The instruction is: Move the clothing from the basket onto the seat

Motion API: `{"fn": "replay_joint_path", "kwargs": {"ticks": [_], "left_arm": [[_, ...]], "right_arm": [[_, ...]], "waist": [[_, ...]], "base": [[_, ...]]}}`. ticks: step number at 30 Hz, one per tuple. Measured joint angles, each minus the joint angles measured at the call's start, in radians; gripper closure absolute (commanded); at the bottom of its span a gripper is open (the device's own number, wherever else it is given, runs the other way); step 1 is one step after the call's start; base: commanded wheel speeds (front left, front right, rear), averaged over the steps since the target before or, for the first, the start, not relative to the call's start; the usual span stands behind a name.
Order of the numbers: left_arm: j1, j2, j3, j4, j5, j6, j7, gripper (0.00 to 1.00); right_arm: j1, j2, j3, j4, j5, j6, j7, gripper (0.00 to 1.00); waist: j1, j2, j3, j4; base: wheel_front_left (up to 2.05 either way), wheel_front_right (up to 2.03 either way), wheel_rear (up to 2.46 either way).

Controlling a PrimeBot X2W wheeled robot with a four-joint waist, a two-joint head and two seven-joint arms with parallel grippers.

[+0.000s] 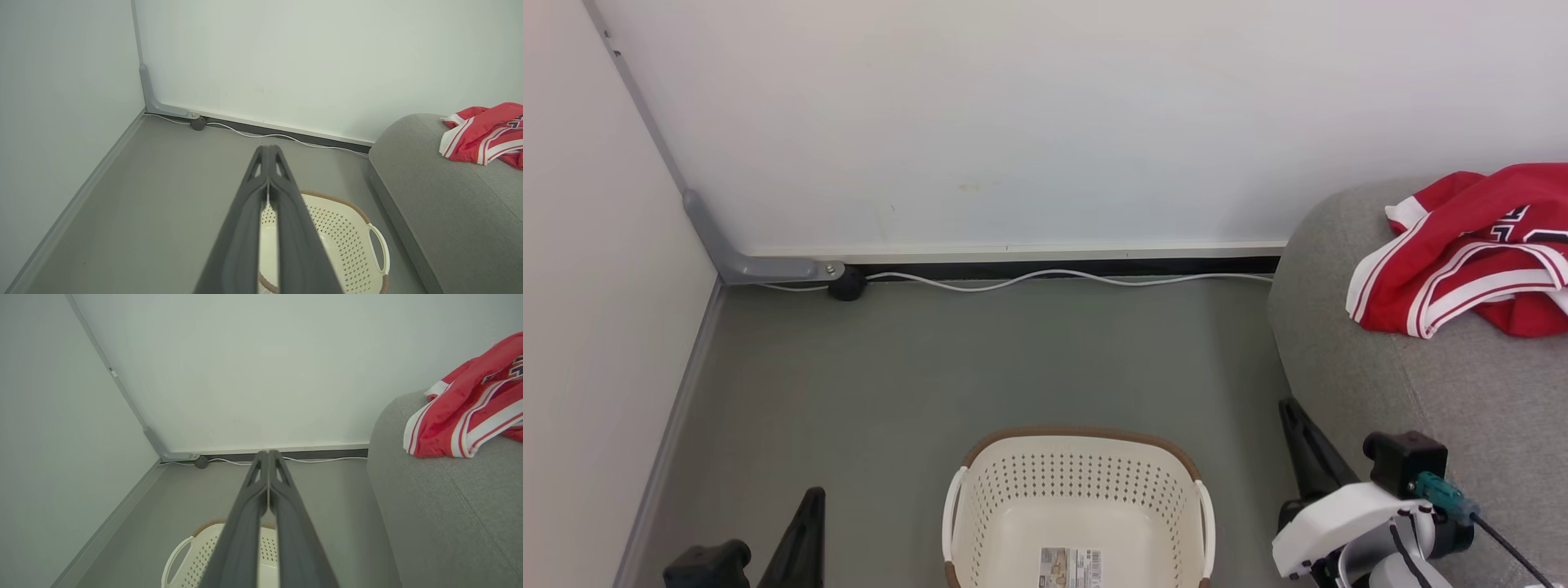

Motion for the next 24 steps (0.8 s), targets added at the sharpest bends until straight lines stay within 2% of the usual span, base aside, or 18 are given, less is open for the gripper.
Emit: {"fn": "replay_joint_path", "kwargs": {"ticks": [12, 24], "left_arm": [[0.002, -0.016, 0.033, 0.004, -0.109, -0.006, 0.021, 1.00], [-0.002, -0.040, 0.079, 0.019, -0.224, -0.033, 0.057, 1.00]], "right_arm": [[-0.001, 0.009, -0.055, 0.011, 0.117, 0.011, 0.043, 1.00], [-0.010, 0.017, -0.106, 0.012, 0.270, 0.028, 0.086, 1.00]], "waist": [[0.0000, 0.0000, 0.010, -0.009], [0.0000, 0.0001, 0.022, -0.020]], "base": [[0.00, 0.00, 0.00], [0.00, 0.00, 0.00]]}}
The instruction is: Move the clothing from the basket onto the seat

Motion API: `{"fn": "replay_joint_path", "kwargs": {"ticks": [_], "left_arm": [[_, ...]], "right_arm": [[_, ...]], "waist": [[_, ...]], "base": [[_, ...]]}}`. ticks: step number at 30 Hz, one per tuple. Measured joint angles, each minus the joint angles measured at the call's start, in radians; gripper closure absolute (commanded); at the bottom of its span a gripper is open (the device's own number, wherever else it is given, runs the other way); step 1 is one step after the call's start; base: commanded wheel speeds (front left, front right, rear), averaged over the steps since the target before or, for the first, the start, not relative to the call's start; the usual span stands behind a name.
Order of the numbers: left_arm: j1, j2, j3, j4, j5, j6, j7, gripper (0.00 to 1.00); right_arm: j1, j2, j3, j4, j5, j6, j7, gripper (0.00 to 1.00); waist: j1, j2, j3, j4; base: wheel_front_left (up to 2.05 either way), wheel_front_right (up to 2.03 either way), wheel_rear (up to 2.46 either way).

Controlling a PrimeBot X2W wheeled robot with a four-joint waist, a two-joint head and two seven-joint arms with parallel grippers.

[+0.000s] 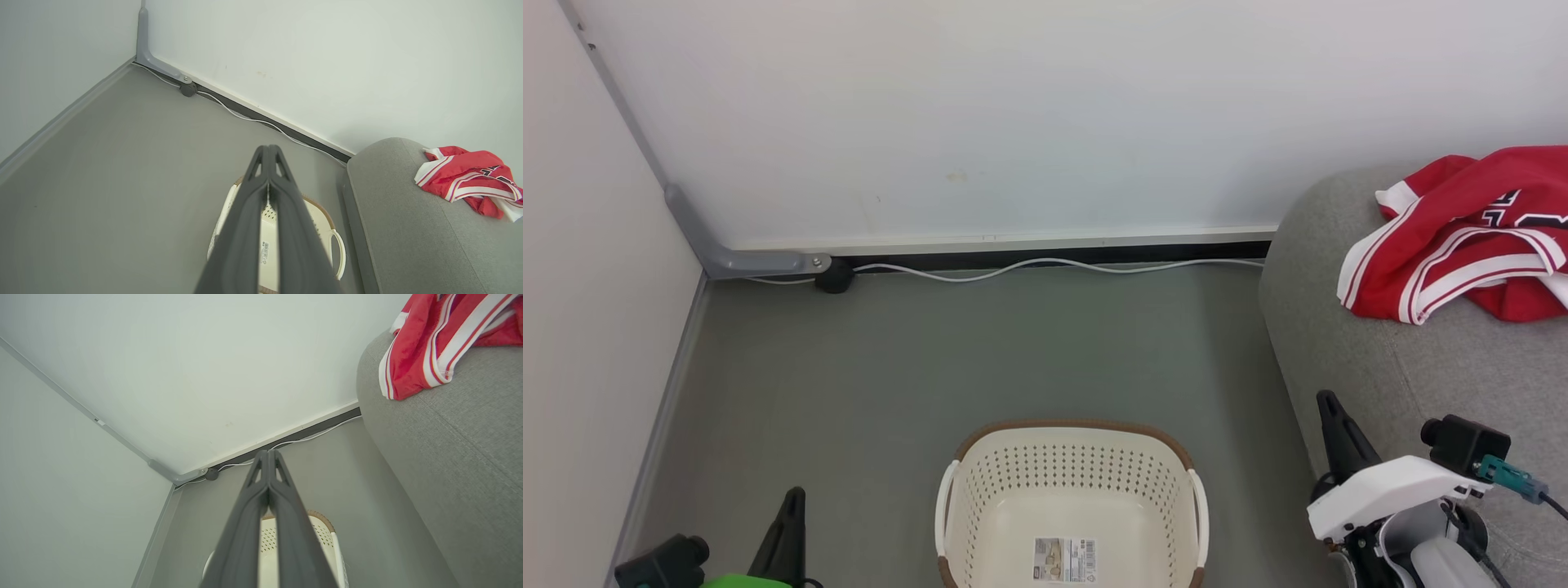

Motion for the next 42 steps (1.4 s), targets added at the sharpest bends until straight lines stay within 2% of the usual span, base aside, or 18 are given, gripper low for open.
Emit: {"fn": "replay_joint_path", "kwargs": {"ticks": [42], "left_arm": [[-0.106, -0.066, 0.165, 0.097, -0.405, -0.089, 0.125, 1.00]], "right_arm": [[-0.040, 0.030, -0.187, -0.005, 0.499, 0.066, 0.151, 1.00]], "waist": [[0.0000, 0.0000, 0.038, -0.036]], "base": [[0.00, 0.00, 0.00]]}}
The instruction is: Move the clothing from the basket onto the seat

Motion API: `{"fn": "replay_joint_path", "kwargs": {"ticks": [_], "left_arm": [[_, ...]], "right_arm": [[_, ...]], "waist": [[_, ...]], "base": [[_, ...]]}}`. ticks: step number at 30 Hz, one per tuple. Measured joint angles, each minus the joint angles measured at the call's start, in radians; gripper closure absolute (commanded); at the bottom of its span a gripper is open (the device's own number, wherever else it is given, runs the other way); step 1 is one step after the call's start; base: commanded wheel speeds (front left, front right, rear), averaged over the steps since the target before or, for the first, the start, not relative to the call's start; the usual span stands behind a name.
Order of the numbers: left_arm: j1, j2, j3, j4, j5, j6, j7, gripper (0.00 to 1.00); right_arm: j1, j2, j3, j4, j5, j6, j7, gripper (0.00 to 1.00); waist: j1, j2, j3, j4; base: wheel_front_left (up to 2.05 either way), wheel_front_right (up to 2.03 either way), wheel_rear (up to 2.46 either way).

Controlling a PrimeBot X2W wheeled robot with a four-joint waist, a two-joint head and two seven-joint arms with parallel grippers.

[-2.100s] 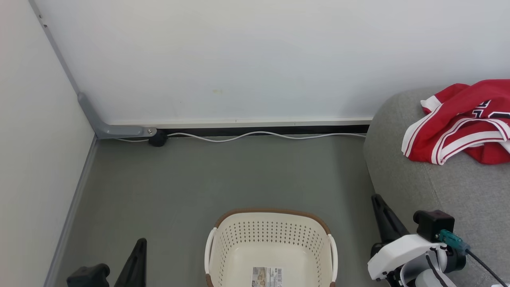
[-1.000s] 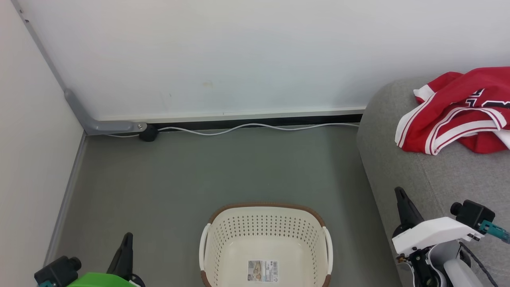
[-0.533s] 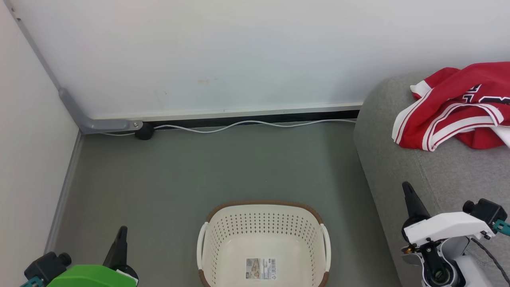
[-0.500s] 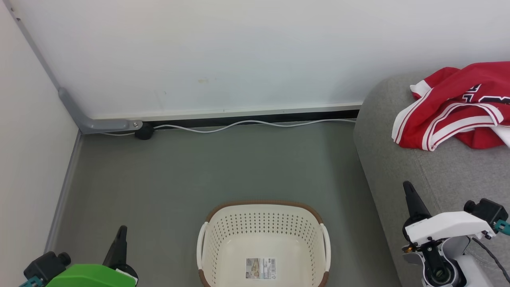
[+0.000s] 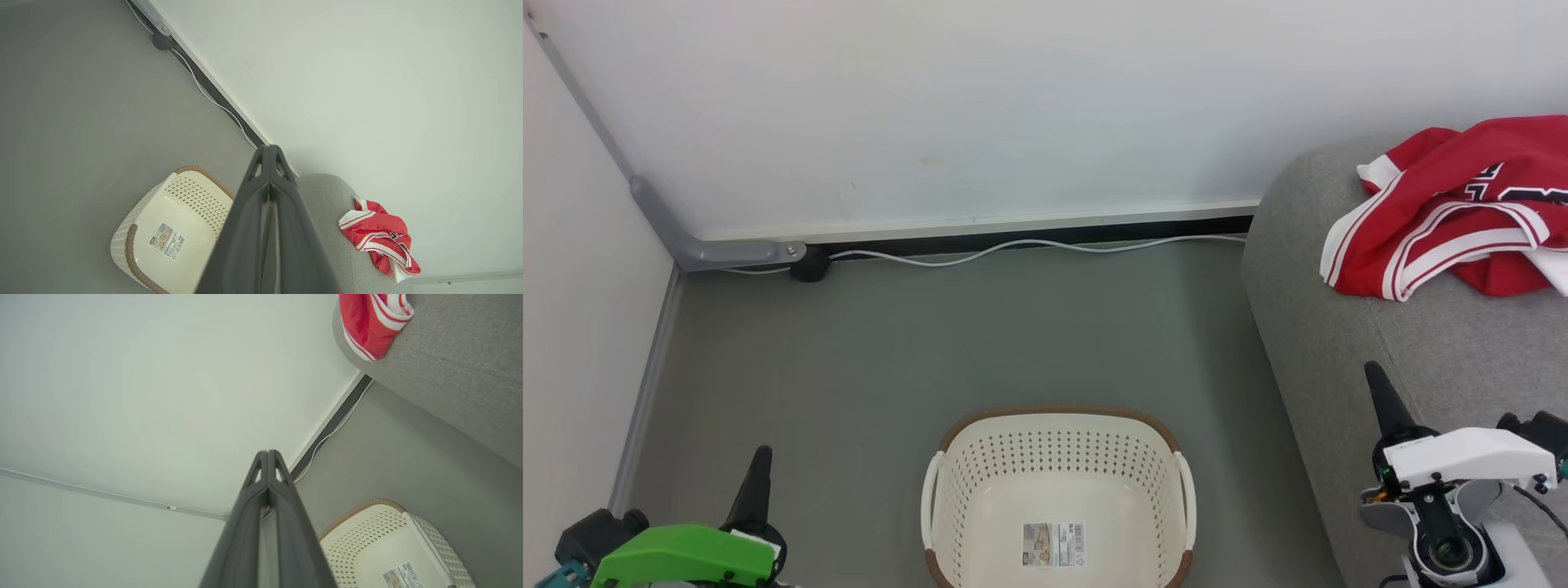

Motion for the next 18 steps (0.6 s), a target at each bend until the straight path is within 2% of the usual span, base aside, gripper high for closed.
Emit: {"fn": "replay_joint_path", "kwargs": {"ticks": [18], "left_arm": [[-0.055, -0.033, 0.075, 0.052, -0.188, -0.050, 0.052, 1.00]], "right_arm": [[-0.018, 0.009, -0.083, -0.005, 0.230, 0.030, 0.064, 1.00]], "waist": [[0.0000, 0.0000, 0.017, -0.016]], "base": [[0.00, 0.00, 0.00]]}}
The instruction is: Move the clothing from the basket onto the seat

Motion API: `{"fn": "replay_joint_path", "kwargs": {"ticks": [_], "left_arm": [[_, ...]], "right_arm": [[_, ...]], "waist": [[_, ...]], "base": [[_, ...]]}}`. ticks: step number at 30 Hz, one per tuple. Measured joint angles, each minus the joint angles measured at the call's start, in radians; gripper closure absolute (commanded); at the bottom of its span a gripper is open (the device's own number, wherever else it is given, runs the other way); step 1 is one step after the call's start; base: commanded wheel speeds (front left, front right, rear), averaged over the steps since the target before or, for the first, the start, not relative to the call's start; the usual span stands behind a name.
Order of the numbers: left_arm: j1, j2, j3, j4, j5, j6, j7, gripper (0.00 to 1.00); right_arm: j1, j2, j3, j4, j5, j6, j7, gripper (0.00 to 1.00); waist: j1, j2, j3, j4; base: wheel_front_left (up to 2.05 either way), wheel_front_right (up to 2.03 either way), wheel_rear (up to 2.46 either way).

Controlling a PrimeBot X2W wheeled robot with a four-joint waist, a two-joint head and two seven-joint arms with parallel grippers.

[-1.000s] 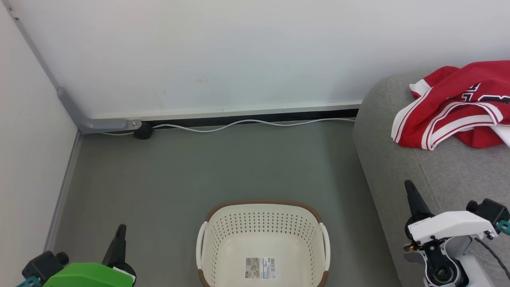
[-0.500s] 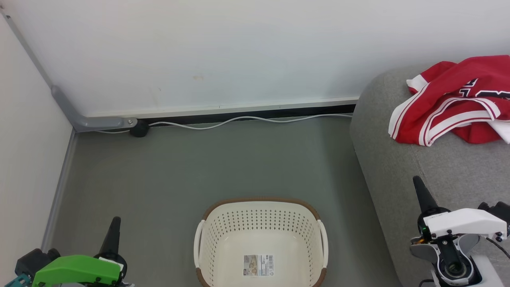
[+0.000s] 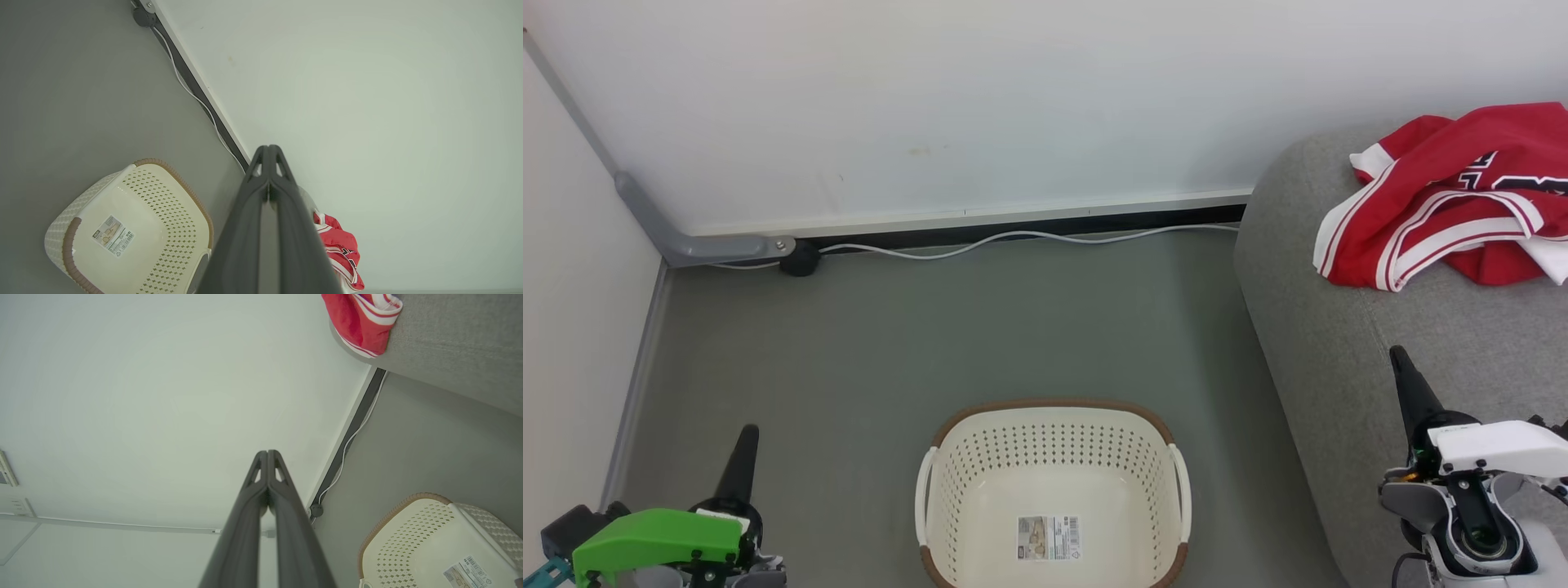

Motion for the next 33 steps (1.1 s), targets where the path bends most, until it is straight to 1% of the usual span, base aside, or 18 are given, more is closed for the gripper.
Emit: {"fn": "replay_joint_path", "kwargs": {"ticks": [4, 8, 10, 20, 33], "left_arm": [[-0.011, -0.007, 0.015, 0.010, -0.047, -0.009, 0.013, 1.00], [-0.021, -0.017, 0.031, 0.019, -0.083, -0.018, 0.027, 1.00], [-0.027, -0.020, 0.039, 0.025, -0.106, -0.019, 0.031, 1.00], [-0.052, -0.034, 0.074, 0.048, -0.185, -0.043, 0.052, 1.00], [-0.059, -0.037, 0.077, 0.056, -0.196, -0.044, 0.060, 1.00]], "right_arm": [[-0.004, 0.004, -0.017, -0.001, 0.050, 0.008, 0.012, 1.00], [-0.011, 0.008, -0.035, -0.002, 0.096, 0.010, 0.023, 1.00], [-0.014, 0.009, -0.043, -0.003, 0.121, 0.018, 0.031, 1.00], [-0.019, 0.015, -0.081, -0.005, 0.229, 0.028, 0.062, 1.00], [-0.021, 0.016, -0.084, -0.006, 0.235, 0.030, 0.065, 1.00]], "waist": [[0.0000, 0.0000, 0.004, -0.003], [0.0000, 0.0000, 0.007, -0.007], [0.0000, 0.0000, 0.009, -0.008], [0.0000, 0.0000, 0.017, -0.016], [0.0000, 0.0000, 0.017, -0.016]], "base": [[0.00, 0.00, 0.00], [0.00, 0.00, 0.00], [0.00, 0.00, 0.00], [0.00, 0.00, 0.00], [0.00, 0.00, 0.00]]}}
